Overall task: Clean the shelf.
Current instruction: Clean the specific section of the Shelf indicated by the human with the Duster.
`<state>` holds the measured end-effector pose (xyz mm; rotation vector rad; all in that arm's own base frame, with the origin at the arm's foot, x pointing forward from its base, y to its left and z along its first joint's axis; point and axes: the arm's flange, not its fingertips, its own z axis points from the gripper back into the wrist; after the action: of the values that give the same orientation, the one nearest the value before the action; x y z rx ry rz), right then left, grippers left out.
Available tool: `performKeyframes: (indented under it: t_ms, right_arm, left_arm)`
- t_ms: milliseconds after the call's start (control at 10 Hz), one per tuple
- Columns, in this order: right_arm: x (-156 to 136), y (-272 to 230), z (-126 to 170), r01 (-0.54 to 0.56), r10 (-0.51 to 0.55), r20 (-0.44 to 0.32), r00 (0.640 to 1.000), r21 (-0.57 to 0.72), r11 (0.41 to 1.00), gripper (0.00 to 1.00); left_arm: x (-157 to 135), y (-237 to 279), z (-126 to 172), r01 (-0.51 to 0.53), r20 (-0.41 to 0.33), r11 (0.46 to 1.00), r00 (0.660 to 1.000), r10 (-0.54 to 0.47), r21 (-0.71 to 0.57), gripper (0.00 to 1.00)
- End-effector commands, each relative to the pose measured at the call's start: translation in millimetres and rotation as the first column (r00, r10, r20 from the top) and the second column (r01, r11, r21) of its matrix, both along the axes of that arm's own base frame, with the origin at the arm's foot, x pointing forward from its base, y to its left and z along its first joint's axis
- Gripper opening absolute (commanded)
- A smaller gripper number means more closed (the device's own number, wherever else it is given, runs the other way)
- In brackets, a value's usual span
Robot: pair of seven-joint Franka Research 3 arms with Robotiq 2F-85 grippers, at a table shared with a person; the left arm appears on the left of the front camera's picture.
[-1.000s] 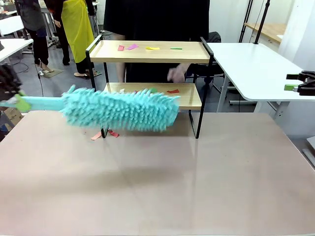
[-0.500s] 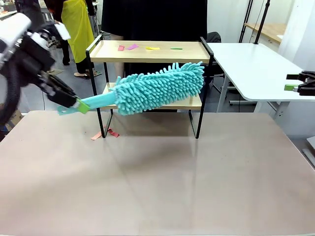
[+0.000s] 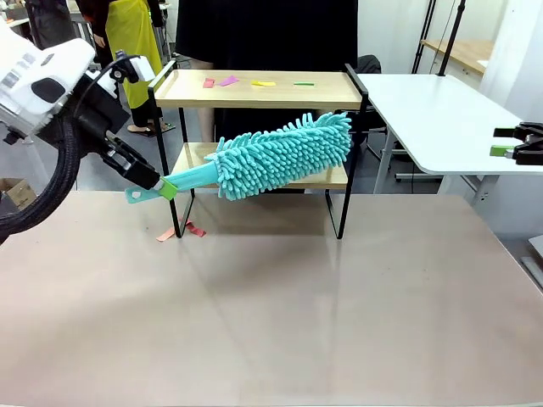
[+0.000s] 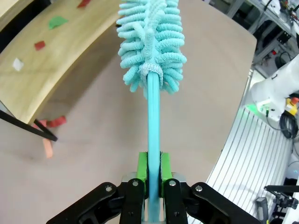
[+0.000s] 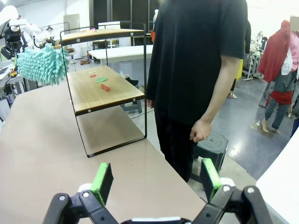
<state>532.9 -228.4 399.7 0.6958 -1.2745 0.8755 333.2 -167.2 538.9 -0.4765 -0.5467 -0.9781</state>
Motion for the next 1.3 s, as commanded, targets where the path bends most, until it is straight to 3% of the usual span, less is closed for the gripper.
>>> performKeyframes:
  t_ms: [0,300,500,900,1200]
  right_arm:
    - [1,2,3,0.000,0.000,0.006,1.000,-0.001,1.000,1.00]
    - [1,2,3,0.000,0.000,0.006,1.000,-0.001,1.000,1.00]
    - [1,2,3,0.000,0.000,0.006,1.000,-0.001,1.000,1.00]
    - [1,2,3,0.000,0.000,0.006,1.000,-0.001,1.000,1.00]
    - [1,2,3,0.000,0.000,0.006,1.000,-0.001,1.000,1.00]
  left_arm:
    - [2,0,-2,-0.004,-0.005,1.000,1.000,0.004,0.001,0.13]
    - [-1,-31,-13,-0.107,-0.012,0.993,0.994,0.108,0.048,0.13]
    - [2,-45,-15,-0.231,0.004,0.973,0.973,0.231,0.012,0.13]
    - [8,-98,-18,-0.357,-0.011,0.932,0.934,0.357,-0.067,0.13]
    - [25,-147,-21,-0.509,-0.046,0.858,0.861,0.507,-0.064,0.13]
